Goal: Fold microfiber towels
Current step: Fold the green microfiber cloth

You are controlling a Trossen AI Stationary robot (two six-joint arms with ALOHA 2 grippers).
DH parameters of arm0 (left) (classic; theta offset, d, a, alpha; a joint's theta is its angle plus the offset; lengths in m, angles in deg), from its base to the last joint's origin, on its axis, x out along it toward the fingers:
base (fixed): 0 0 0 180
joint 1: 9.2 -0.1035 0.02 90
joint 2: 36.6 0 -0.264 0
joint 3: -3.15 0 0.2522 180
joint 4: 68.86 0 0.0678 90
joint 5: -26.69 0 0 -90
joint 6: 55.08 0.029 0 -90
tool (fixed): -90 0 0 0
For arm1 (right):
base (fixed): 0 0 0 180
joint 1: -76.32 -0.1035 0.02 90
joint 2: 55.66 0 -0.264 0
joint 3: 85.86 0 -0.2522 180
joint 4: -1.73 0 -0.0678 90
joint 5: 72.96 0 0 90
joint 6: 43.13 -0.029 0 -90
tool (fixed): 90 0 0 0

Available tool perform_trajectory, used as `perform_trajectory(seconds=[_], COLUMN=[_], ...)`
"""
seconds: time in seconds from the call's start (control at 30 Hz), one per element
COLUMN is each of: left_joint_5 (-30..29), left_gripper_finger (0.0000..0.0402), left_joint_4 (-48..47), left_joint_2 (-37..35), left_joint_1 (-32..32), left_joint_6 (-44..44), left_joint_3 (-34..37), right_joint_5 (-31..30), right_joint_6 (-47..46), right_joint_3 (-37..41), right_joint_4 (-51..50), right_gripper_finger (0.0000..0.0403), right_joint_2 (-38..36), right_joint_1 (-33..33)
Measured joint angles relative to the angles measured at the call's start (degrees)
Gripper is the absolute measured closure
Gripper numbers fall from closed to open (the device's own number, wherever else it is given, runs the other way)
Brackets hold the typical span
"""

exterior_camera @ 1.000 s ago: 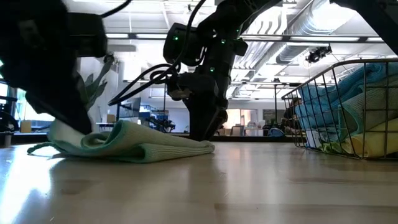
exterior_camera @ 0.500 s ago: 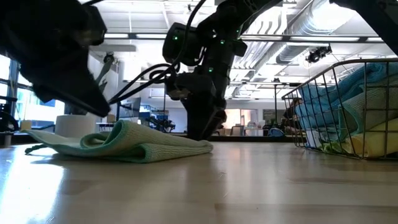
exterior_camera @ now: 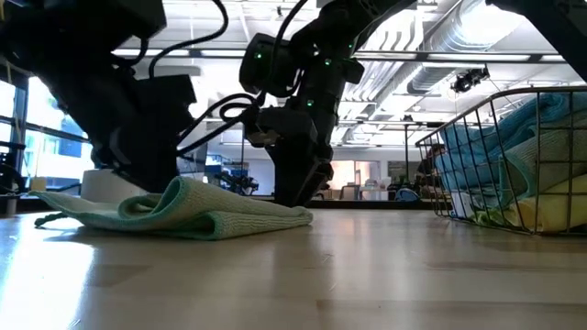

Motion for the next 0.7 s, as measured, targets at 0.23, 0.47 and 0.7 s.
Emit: perform_trajectory(seconds=[0.23, 0.47, 0.7], left_joint_5=[10.9, 14.7, 3.5], left_gripper_finger=[0.0328, 0.0328, 0.0328], left_joint_4=[-7.3, -13.9, -13.3], left_joint_2=[-2.1, -9.2, -14.9], left_joint_1=[2.9, 10.1, 14.9], left_joint_6=[-3.5, -12.4, -15.5], left_joint_3=[-0.1, -0.7, -1.6], right_joint_5=[0.2, 0.6, 0.7], right_joint_6=[0.5, 1.0, 1.9], right_joint_3=[0.0, 0.0, 0.0], right_joint_4=[0.0, -0.3, 0.1], right_gripper_finger=[0.0231, 0.0231, 0.0231], right_joint_2=[0.0, 0.0, 0.1], right_joint_1=[0.3, 0.7, 0.9])
